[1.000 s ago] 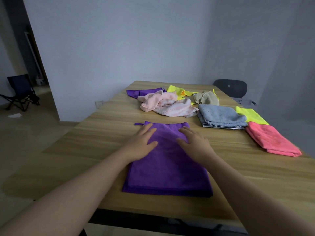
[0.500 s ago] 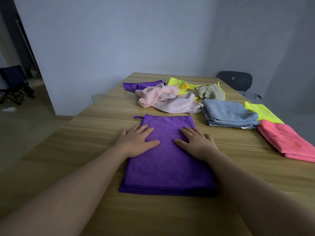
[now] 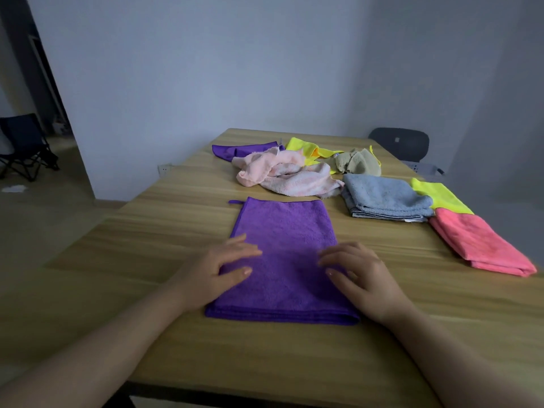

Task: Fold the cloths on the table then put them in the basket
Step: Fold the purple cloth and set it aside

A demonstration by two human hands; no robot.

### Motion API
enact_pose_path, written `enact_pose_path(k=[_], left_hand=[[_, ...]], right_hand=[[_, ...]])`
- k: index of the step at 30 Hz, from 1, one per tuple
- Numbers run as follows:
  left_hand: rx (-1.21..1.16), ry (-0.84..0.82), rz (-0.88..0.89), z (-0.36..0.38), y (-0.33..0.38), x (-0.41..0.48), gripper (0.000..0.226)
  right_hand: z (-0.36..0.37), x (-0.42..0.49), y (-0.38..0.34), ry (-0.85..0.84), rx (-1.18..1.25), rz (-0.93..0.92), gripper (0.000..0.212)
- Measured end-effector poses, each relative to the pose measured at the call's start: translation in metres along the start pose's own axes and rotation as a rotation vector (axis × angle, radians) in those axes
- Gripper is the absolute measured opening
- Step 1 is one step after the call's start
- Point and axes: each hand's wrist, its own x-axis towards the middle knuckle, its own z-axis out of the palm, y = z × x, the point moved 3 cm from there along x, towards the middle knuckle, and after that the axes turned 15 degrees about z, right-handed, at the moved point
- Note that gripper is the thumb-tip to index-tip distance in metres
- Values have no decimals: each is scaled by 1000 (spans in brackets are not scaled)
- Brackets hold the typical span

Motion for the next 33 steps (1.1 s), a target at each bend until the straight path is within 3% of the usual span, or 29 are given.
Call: enact_pose_path(k=[4, 7, 12, 20, 25, 30, 33], left_hand=[[265, -385, 87, 0, 13, -23, 52], [342, -483, 93, -1, 12, -28, 63], [221, -183, 160, -8, 20, -31, 48], [270, -84, 226, -11, 27, -33, 26], [428, 6, 211, -16, 35, -34, 35], [187, 152, 107, -17, 32, -35, 15], [164, 217, 121, -20, 35, -36, 19]], right_hand=[[-10, -24, -3, -89, -109, -93, 29], [-11, -33, 2, -193, -163, -64, 43], [-13, -35, 0, -115, -182, -75, 30], [-13, -36, 1, -36, -173, -116, 8], [-12, -37, 6, -5, -35, -26, 10], [-12, -37, 1, 49, 51, 59, 10], [-12, -39, 1, 29, 115, 124, 27]])
